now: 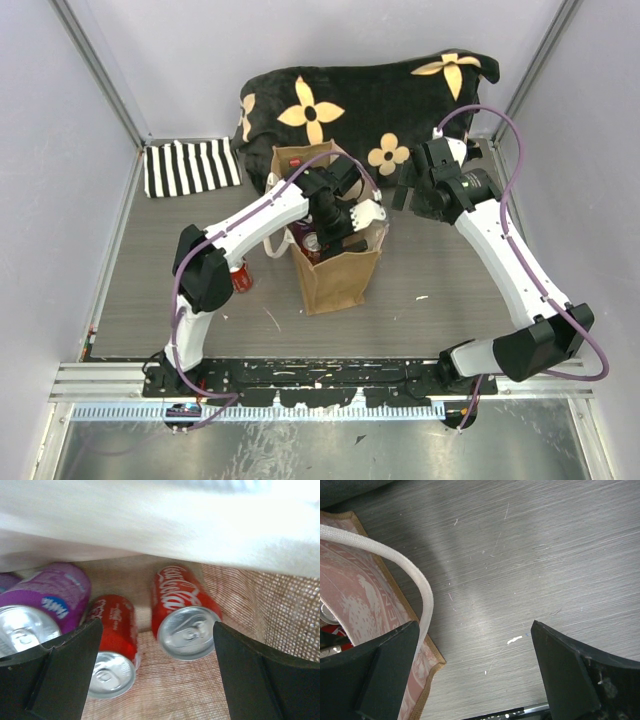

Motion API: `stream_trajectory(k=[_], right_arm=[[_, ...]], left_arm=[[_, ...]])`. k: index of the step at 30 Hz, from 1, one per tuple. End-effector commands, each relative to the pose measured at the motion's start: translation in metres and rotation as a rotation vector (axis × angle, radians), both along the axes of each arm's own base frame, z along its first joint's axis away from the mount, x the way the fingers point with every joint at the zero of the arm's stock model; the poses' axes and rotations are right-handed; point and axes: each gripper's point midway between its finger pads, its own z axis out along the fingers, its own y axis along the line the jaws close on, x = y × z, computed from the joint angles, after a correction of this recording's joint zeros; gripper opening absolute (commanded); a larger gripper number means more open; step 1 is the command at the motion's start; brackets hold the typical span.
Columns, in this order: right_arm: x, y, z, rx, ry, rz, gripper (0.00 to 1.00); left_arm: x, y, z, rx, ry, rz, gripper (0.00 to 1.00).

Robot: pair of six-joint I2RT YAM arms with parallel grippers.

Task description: Place the beverage into the canvas bag

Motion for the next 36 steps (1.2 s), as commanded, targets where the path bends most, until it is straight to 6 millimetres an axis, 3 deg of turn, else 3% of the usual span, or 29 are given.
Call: stream_trajectory(k=[1, 7, 11, 16, 18, 20, 23, 26, 30, 36], right_arm=[[0.018, 0.004, 0.024, 0.021, -0.090, 0.004, 1.00], [0.031, 0.011, 0.034, 0.030, -0.123, 0.036, 1.00], [0.048, 0.018, 0.055, 0.033, -0.191, 0.072, 1.00], [0.092, 0.036, 0.099, 0.013, -0.313, 0.169, 1.00], [0.117, 0.052, 0.116, 0.026, -0.376, 0.228, 1.00], [0.141, 0.077, 0.131, 0.058, -0.420, 0.319, 1.00], [0.168, 0.119, 0.154, 0.092, -0.486, 0.462, 1.00], [0.178, 0.164, 0.169, 0.169, -0.559, 0.586, 0.98], [0.166, 0.221, 0.183, 0.205, -0.623, 0.717, 0.98], [0.137, 0.281, 0.177, 0.228, -0.623, 0.824, 0.96]], left_arm=[[0.036, -0.003, 0.052, -0.127, -0.115, 0.107, 0.98], [0.061, 0.007, 0.090, -0.211, -0.162, 0.227, 0.98], [0.083, 0.027, 0.125, -0.294, -0.207, 0.353, 0.98], [0.119, 0.082, 0.188, -0.441, -0.288, 0.579, 0.98], [0.126, 0.112, 0.213, -0.495, -0.311, 0.690, 0.98], [0.132, 0.145, 0.225, -0.513, -0.316, 0.800, 0.98], [0.133, 0.195, 0.220, -0.495, -0.276, 0.983, 0.98], [0.128, 0.250, 0.206, -0.485, -0.215, 1.197, 0.98], [0.100, 0.304, 0.186, -0.453, -0.176, 1.392, 0.98], [0.043, 0.342, 0.150, -0.398, -0.124, 1.509, 0.98]])
